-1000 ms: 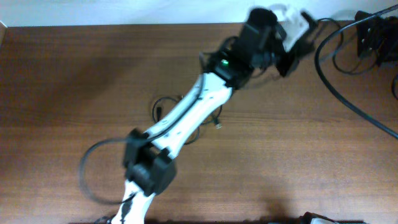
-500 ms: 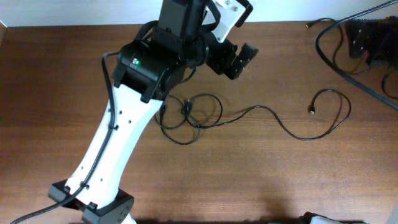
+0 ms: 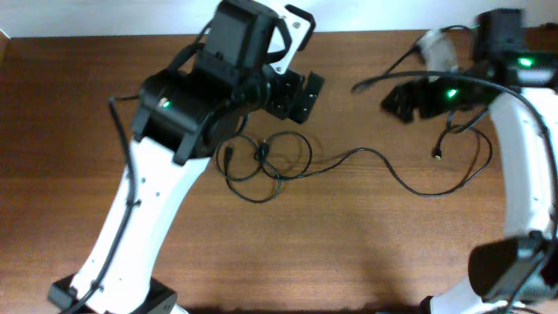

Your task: Untangle cables

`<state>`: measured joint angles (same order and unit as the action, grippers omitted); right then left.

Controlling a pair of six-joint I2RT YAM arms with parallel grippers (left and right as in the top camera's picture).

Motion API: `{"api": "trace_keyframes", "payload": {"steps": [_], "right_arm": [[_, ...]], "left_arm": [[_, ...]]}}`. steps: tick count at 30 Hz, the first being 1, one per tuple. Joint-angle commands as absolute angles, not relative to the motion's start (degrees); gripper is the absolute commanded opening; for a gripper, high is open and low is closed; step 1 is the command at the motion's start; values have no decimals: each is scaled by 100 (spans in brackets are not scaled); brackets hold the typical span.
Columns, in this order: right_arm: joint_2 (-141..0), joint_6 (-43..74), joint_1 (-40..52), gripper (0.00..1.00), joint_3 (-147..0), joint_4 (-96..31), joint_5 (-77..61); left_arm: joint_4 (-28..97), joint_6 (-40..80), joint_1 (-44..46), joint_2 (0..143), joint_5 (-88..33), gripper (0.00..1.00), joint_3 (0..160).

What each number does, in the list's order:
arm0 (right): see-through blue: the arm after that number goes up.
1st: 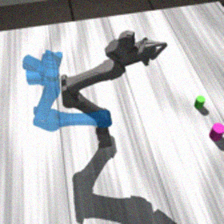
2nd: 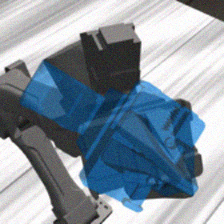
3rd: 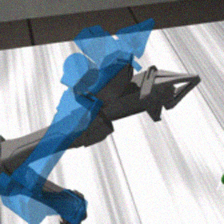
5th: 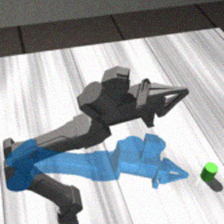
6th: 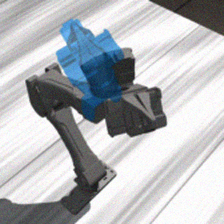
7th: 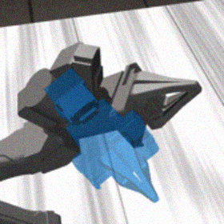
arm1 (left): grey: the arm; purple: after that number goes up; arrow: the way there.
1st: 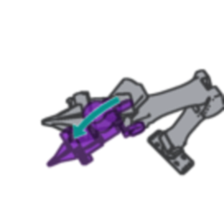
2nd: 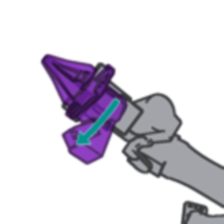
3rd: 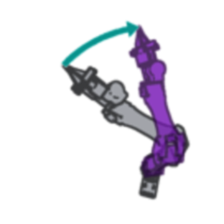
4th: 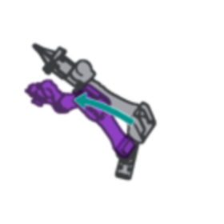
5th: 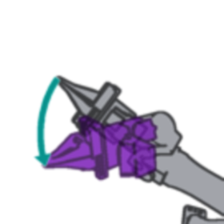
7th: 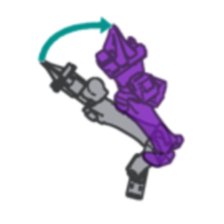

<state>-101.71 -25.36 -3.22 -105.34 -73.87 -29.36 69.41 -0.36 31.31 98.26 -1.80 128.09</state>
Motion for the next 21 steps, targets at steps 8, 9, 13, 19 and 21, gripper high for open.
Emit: {"api": "trace_keyframes", "payload": {"steps": [8,9,13,19,21], "right_arm": [[-12348,-5570,701,80,-10169,-7708,-3420],[-12414,-5566,956,75,-10005,-7564,-3420],[-12414,-5380,1538,72,-9465,-6995,-3253],[-12414,-5070,1520,4,-8934,-6543,-3232],[-12387,-4904,1496,4,-9017,-6490,-3236]], "left_arm": [[6932,-134,3057,9179,1511,99,12820],[6932,-134,3057,9179,1555,99,12820],[7026,-132,3057,9179,1577,99,12820],[7175,-130,3033,9179,1612,99,12820],[7225,-130,3030,9179,1612,99,12820]]}}
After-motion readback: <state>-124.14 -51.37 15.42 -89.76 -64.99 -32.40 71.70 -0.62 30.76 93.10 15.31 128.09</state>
